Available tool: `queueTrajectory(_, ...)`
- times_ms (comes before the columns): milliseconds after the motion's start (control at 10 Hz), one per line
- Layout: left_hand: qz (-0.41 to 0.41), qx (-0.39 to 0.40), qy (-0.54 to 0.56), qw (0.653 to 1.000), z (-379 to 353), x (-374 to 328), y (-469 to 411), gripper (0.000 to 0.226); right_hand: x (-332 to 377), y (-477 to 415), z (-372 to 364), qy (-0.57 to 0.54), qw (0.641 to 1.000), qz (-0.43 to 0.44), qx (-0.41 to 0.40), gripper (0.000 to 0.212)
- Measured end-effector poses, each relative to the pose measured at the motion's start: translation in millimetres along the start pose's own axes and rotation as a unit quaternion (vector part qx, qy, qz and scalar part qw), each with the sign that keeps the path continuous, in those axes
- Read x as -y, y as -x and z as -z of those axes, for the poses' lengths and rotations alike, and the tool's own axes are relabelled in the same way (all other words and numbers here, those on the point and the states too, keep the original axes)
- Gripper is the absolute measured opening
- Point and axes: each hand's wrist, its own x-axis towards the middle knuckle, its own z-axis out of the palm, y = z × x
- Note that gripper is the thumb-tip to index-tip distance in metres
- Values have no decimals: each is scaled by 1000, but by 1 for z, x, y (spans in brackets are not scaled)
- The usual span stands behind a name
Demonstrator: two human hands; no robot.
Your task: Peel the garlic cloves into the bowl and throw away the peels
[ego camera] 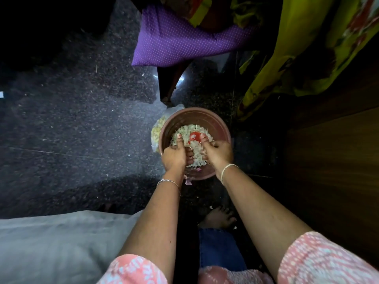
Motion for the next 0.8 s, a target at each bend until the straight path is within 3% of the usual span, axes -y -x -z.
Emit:
queueTrajectory(100, -28, 35, -35, 998, 5, -10, 16, 56, 2, -1, 2, -62, 994, -53, 72, 43)
queueTrajectory(200, -60, 95, -30, 993, 4, -21, 30, 21, 1, -2, 7, 0, 992, -34, 121, 33)
queueTrajectory(300, -59, 62, -58, 995, 0, -17, 24, 29, -6, -4, 10, 79, 987, 10, 141, 42)
queueTrajectory(500, -51, 66, -31, 996, -5, -18, 27, 20, -10, -12, 17, 32, 999, 24, 23, 16)
queueTrajectory(600, -83, 38, -36, 995, -8, -15, 26, 42, -12, -17, 20, 42, 998, 43, -11, 26)
queueTrajectory(700, -73, 47, -43, 995, -11, -9, 18, 45, -16, -23, 15, 43, 998, 21, 36, 26)
queueTrajectory(800, -92, 84, -128, 984, -10, -9, 30, 17, -22, -23, 13, 112, 984, 15, 135, 44)
